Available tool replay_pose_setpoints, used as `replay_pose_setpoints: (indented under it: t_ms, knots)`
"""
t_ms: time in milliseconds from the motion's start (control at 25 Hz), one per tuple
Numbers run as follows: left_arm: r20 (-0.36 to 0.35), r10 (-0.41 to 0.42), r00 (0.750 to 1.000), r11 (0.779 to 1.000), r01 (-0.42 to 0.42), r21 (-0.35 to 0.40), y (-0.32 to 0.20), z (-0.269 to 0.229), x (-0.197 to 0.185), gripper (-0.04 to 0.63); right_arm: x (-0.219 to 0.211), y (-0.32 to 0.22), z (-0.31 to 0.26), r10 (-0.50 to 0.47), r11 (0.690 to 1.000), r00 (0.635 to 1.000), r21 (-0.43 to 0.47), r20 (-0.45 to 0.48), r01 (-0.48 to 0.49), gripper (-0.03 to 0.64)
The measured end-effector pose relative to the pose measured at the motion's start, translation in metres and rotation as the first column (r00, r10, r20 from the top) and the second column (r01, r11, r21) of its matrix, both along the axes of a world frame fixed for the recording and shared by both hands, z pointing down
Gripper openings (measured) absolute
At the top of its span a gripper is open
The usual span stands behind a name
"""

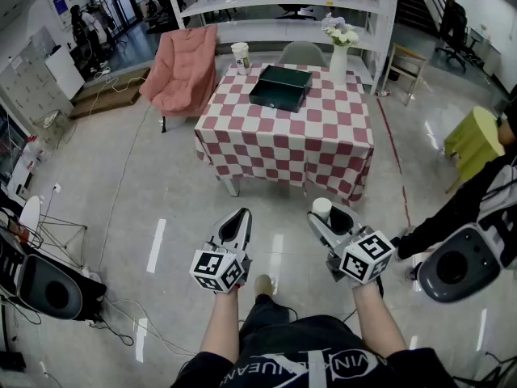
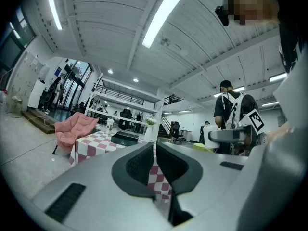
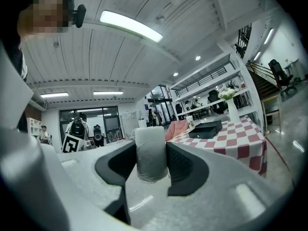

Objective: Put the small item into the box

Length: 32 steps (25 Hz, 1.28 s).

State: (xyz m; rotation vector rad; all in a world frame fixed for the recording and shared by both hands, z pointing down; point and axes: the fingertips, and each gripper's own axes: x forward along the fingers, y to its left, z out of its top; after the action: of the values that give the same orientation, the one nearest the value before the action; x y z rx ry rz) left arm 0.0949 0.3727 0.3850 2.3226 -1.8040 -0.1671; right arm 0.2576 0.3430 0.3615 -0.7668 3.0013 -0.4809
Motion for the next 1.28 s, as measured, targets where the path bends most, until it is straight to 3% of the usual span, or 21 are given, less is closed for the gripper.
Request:
replay_pose_setpoints:
  t_ms: [680, 1280]
  knots:
    - [0.013, 0.096, 0.995, 0.995, -0.096, -0.025, -0.133, 0.01, -0.074, 0.02, -0.072, -0.124, 0.013, 0.097, 0.995, 0.995, -0.027, -0.002, -0.097, 0.187]
    - [0.002, 0.201, 0.98, 0.979, -0.2, -0.047, -0.204, 0.023, -0.117, 0.02, -0.102, -0.186, 0.029, 0.235, 0.969, 0.972, -0.082, 0.016, -0.233, 0.187]
